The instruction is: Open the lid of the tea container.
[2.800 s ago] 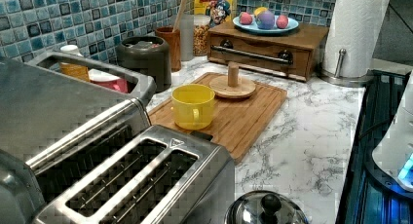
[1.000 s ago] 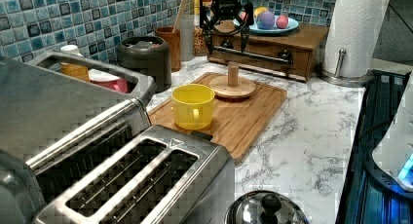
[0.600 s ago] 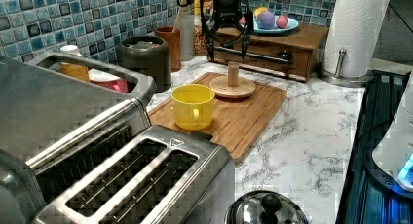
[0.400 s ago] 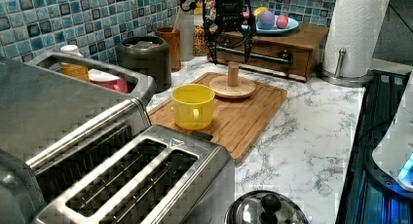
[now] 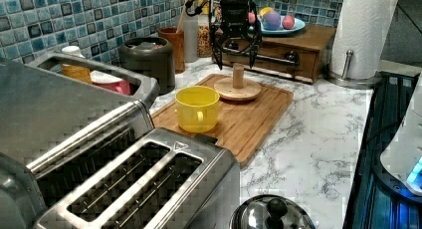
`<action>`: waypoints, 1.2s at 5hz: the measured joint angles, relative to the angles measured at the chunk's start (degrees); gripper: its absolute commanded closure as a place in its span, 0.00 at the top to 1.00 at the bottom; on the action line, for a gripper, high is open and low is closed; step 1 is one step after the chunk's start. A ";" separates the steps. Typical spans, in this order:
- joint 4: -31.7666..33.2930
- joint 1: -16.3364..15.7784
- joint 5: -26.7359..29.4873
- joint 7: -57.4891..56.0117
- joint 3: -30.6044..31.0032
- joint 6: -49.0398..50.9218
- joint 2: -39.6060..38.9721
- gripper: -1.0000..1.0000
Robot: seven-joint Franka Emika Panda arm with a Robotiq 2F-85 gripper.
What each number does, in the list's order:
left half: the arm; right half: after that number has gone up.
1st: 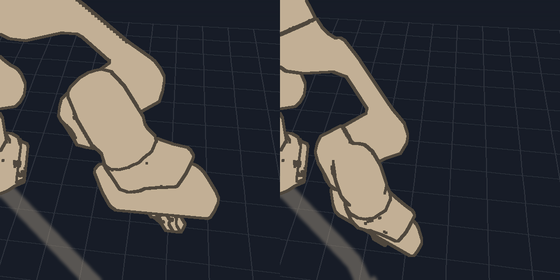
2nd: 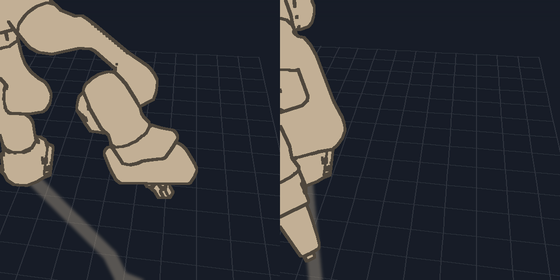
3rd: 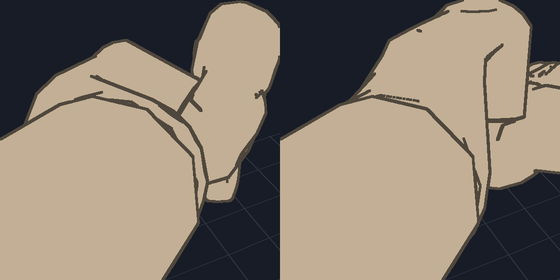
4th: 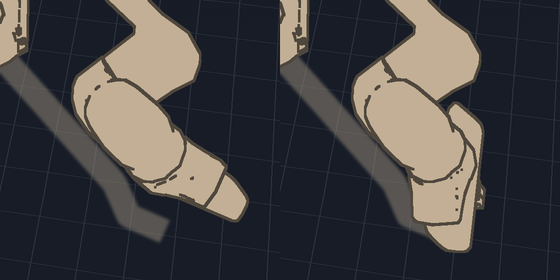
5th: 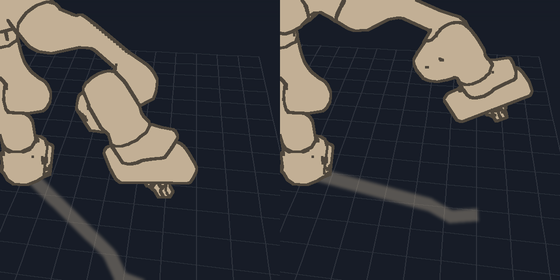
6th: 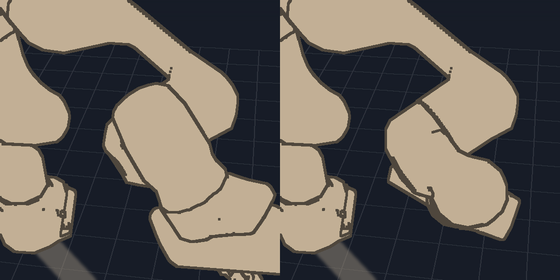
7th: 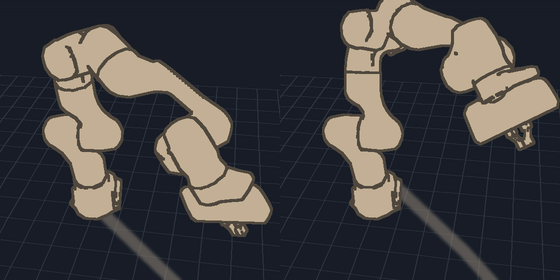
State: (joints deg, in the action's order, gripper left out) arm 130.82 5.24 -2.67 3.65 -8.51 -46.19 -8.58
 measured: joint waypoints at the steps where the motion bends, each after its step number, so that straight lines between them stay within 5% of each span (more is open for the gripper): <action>1: 0.90 -0.23 0.03 0.00 0.12 0.31 -0.41 1.00; 5: 1.01 -0.26 0.44 -0.01 2.25 -2.15 -4.97 1.00; 6: 1.01 0.13 1.55 -0.01 2.25 -2.13 -4.91 0.00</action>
State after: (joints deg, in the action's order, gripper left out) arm 131.83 5.37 -1.12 3.63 -6.26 -48.32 -13.49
